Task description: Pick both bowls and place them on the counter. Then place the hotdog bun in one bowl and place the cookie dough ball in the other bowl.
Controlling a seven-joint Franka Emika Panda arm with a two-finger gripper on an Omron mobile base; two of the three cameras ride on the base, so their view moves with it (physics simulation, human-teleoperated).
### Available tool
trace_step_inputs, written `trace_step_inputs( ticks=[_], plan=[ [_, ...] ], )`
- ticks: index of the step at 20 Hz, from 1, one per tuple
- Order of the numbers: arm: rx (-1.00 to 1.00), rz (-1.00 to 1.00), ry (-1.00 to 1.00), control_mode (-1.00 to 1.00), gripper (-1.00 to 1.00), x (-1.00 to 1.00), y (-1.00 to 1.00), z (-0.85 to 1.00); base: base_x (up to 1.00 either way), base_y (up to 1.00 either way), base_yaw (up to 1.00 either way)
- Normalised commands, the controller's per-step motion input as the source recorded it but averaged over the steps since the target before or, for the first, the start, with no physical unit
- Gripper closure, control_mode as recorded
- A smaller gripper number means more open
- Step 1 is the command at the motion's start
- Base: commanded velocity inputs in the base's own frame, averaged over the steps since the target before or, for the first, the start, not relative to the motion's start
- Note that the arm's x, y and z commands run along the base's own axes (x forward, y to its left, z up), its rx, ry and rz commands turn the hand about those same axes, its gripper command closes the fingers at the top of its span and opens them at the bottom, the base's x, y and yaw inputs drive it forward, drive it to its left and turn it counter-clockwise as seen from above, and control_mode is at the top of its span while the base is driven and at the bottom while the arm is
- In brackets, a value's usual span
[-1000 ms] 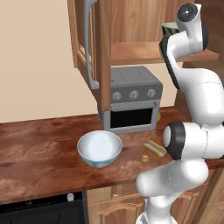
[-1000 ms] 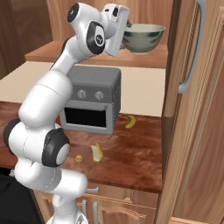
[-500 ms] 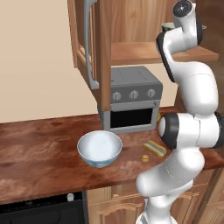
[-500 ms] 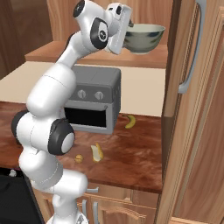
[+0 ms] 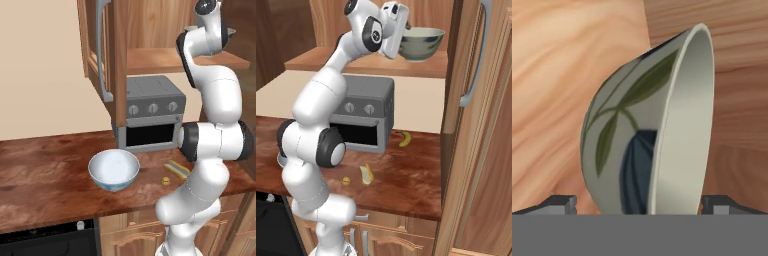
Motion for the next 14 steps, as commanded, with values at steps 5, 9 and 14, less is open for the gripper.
trace_step_inputs(
  ticks=[5,9,14],
  plan=[
    [0.00,0.00,0.00,-1.00,-1.00,0.14,-0.02,0.00,0.00,0.00,0.00],
    [0.00,0.00,0.01,-1.00,-1.00,0.01,-0.01,-0.02,0.00,0.00,0.00],
    [0.00,0.00,0.03,-1.00,-1.00,0.01,0.00,-0.20,0.00,0.00,0.00]
  ],
)
